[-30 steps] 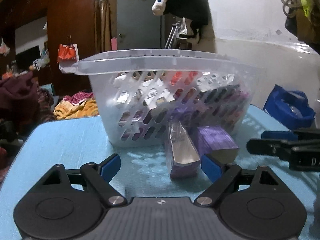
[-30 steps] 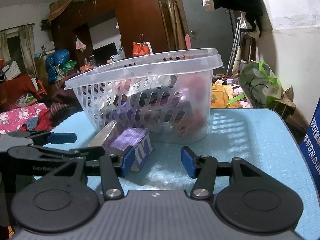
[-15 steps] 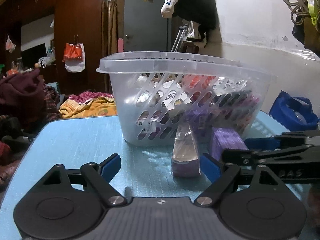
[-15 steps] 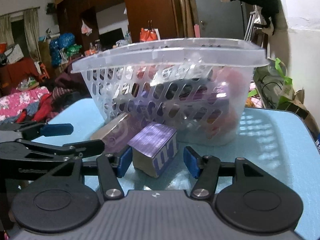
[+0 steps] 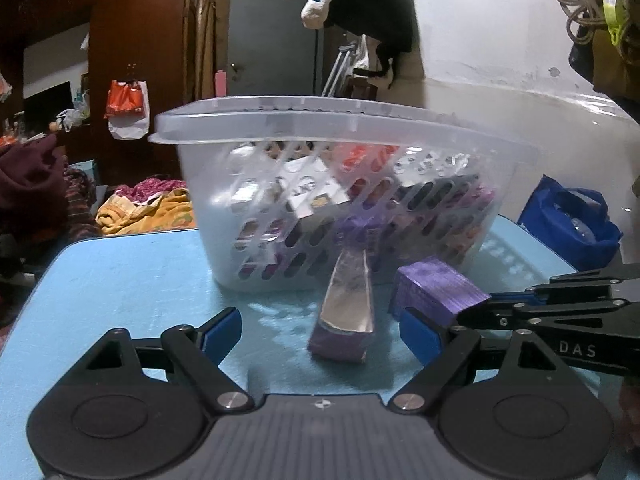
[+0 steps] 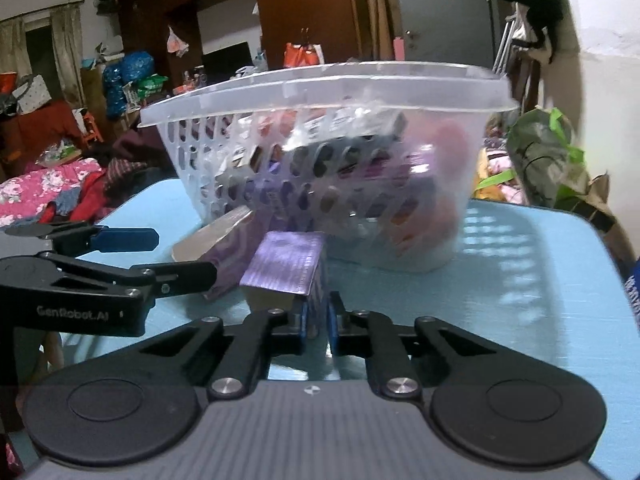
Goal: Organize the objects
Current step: 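Grasp a purple-wrapped box with the left tool while the right tool grasps a purple box, then carry both boxes over the white basket and release them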
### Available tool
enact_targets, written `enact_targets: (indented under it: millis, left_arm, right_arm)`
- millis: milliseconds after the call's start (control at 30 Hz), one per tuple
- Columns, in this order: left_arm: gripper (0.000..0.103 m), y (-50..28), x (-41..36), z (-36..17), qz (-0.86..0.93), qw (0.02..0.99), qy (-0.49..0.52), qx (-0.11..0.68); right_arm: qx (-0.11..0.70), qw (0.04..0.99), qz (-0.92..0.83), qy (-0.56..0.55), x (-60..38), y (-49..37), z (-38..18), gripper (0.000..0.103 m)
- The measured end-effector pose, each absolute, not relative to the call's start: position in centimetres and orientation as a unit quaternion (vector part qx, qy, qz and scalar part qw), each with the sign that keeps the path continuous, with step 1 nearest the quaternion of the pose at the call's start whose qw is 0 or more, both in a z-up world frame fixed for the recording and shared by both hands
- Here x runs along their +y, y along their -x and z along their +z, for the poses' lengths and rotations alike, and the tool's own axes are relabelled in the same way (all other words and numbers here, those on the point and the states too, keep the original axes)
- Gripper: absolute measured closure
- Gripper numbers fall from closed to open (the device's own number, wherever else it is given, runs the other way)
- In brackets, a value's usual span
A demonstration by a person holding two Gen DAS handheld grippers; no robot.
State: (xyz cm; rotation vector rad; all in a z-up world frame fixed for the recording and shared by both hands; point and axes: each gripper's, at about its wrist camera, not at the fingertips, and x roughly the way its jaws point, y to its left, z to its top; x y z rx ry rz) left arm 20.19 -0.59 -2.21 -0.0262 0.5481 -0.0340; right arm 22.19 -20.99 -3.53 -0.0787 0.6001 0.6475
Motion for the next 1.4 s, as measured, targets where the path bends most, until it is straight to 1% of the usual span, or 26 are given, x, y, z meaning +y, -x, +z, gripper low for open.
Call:
enact_targets:
  millis: [67, 133, 200, 267, 433, 600, 700, 733, 767, 800, 833, 867, 900, 933, 967, 1100, 1133, 1167, 1200, 1267, 1400]
  left_arm:
    - [0.014, -20.6, -1.1, -2.2, -0.01, 0.962, 0.005, 0.272]
    - [0.021, -20.8, -1.3, -2.3, -0.003, 0.962, 0.002, 0.272]
    - [0.051, -20.9, -1.4, -2.3, -0.01, 0.961, 0.002, 0.277]
    - [0.064, -21.0, -1.6, -2.4, -0.019, 0.959, 0.002, 0.282]
    - [0.064, -19.3, -1.6, -1.8, -0.012, 0.97, -0.004, 0.242]
    - [0.064, -19.0, -0.6, -1.7, -0.014, 0.97, 0.011, 0.244]
    - [0.064, -19.1, -0.2, -1.7, -0.018, 0.968, 0.02, 0.248]
    - [0.064, -19.0, -0.2, -1.7, -0.019, 0.969, 0.02, 0.247]
    - [0.064, -19.0, -0.2, -1.7, -0.019, 0.969, 0.02, 0.246]
    - [0.064, -18.8, -0.1, -1.7, -0.021, 0.969, 0.02, 0.245]
    - [0.064, -18.7, 0.0, -1.7, -0.022, 0.969, 0.02, 0.244]
    - [0.064, -18.6, 0.1, -1.7, -0.024, 0.969, 0.022, 0.244]
    - [0.064, -18.5, 0.2, -1.7, -0.024, 0.969, 0.026, 0.243]
    - [0.064, -18.5, 0.3, -1.7, -0.026, 0.969, 0.029, 0.243]
    - [0.064, -18.5, 0.4, -1.7, -0.028, 0.969, 0.031, 0.242]
    - [0.064, -18.3, 0.5, -1.8, -0.033, 0.97, 0.033, 0.239]
    - [0.064, -18.2, 0.6, -1.7, -0.034, 0.97, 0.034, 0.237]
    - [0.064, -18.0, 0.7, -1.7, -0.036, 0.971, 0.035, 0.232]
    - [0.064, -17.7, 0.7, -1.6, -0.038, 0.973, 0.035, 0.225]
    - [0.064, -16.9, 1.0, -1.3, -0.042, 0.976, 0.038, 0.21]
    - [0.064, -14.2, 1.8, 0.2, -0.062, 0.982, 0.062, 0.166]
  right_arm:
    - [0.289, 0.905, 0.309, 0.045, -21.3, -22.1, -3.5, 0.094]
    - [0.286, 0.906, 0.308, 0.043, -21.7, -22.0, -3.6, 0.094]
    - [0.282, 0.908, 0.307, 0.039, -21.9, -21.9, -3.5, 0.094]
    - [0.279, 0.91, 0.305, 0.039, -22.1, -21.7, -3.5, 0.094]
    - [0.257, 0.915, 0.309, 0.043, -22.5, -21.0, -3.1, 0.096]
    - [0.25, 0.915, 0.313, 0.046, -22.4, -20.9, -3.0, 0.097]
    - [0.248, 0.916, 0.311, 0.057, -21.8, -20.9, -3.0, 0.093]
    - [0.25, 0.915, 0.311, 0.062, -21.5, -20.9, -3.1, 0.084]
    - [0.257, 0.913, 0.31, 0.069, -21.3, -20.9, -3.1, 0.068]
    - [0.249, 0.916, 0.307, 0.068, -21.4, -20.5, -3.0, 0.061]
    - [0.239, 0.919, 0.306, 0.061, -21.7, -20.0, -2.9, 0.044]
    - [0.232, 0.92, 0.31, 0.05, -22.1, -19.7, -2.7, 0.032]
    - [0.228, 0.92, 0.316, 0.039, -22.4, -19.4, -2.5, 0.028]
    - [0.226, 0.919, 0.321, 0.031, -22.4, -19.3, -2.4, 0.02]
    - [0.226, 0.918, 0.324, 0.03, -22.1, -19.4, -2.4, 0.018]
    - [0.247, 0.913, 0.322, 0.049, -19.7, -20.9, -2.6, 0.019]
    - [0.255, 0.909, 0.326, 0.05, -19.3, -21.4, -2.8, 0.028]
    - [0.264, 0.906, 0.328, 0.054, -18.9, -21.8, -3.0, 0.061]
    - [0.272, 0.903, 0.327, 0.059, -18.6, -22.1, -3.2, 0.06]
    - [0.263, 0.905, 0.327, 0.065, -18.7, -21.5, -3.2, 0.062]
    - [0.212, 0.918, 0.327, 0.067, -20.2, -18.1, -1.3, 0.062]
